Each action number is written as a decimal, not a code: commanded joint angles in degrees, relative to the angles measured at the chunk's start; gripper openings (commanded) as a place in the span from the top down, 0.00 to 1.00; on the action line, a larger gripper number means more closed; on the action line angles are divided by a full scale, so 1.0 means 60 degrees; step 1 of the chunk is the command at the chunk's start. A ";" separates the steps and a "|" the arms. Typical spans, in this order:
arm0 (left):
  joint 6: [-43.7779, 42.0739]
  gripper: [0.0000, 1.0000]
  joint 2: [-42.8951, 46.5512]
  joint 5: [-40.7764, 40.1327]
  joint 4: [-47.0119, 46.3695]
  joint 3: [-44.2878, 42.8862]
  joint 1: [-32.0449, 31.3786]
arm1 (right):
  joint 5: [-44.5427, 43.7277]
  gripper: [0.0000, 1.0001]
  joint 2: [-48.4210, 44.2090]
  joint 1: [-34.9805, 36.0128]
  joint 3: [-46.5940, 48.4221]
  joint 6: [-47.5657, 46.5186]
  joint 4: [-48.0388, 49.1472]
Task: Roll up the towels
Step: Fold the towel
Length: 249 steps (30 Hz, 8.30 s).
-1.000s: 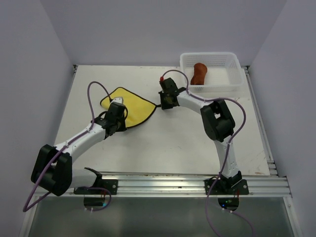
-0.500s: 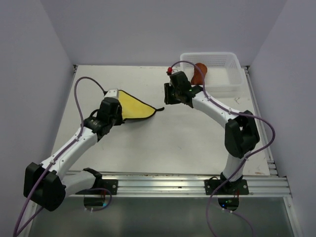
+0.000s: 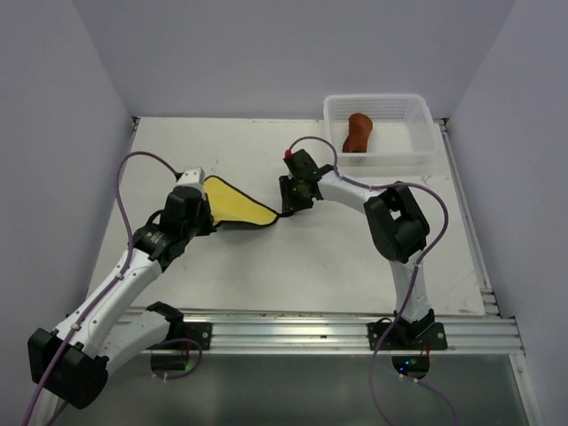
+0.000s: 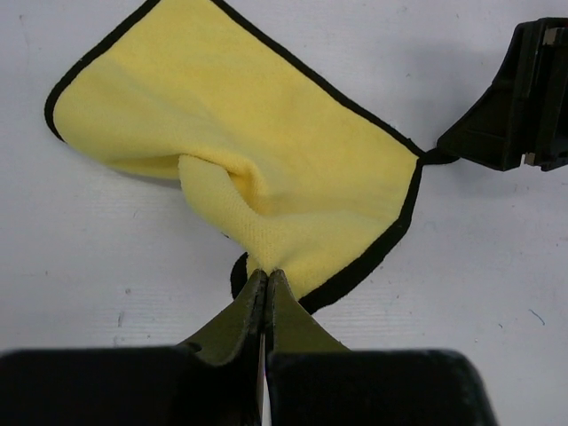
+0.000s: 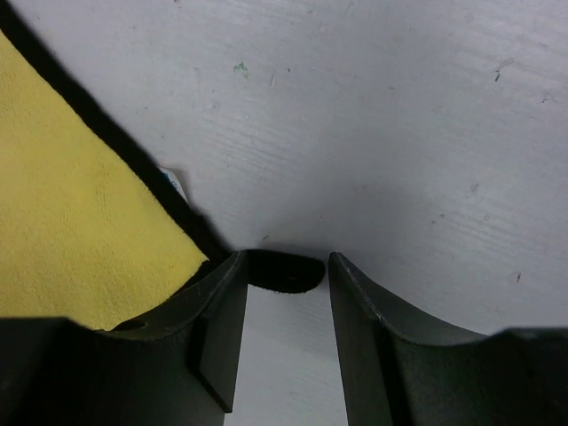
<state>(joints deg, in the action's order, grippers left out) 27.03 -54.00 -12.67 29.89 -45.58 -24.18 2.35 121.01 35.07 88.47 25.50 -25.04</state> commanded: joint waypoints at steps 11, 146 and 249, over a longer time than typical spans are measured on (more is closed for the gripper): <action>0.0242 1.00 0.0489 0.0060 0.0292 0.0493 -0.0041 | -0.0670 0.59 -0.0393 0.0527 -0.1165 0.0028 -0.0149; -0.1031 1.00 -0.5558 0.6580 -0.2698 -0.2419 0.1423 | -0.0523 1.00 -0.6006 -0.1772 -0.0801 0.0306 -0.2039; -0.3069 0.76 -0.6674 0.1672 0.0966 -0.2672 0.0046 | -0.0201 1.00 -0.5959 -0.0249 -0.5721 0.0555 -0.0793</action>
<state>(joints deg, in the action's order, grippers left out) 8.34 -96.62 -2.35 36.95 -62.04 -23.51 1.21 85.23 33.36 53.87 28.27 -31.16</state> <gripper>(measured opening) 0.235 0.015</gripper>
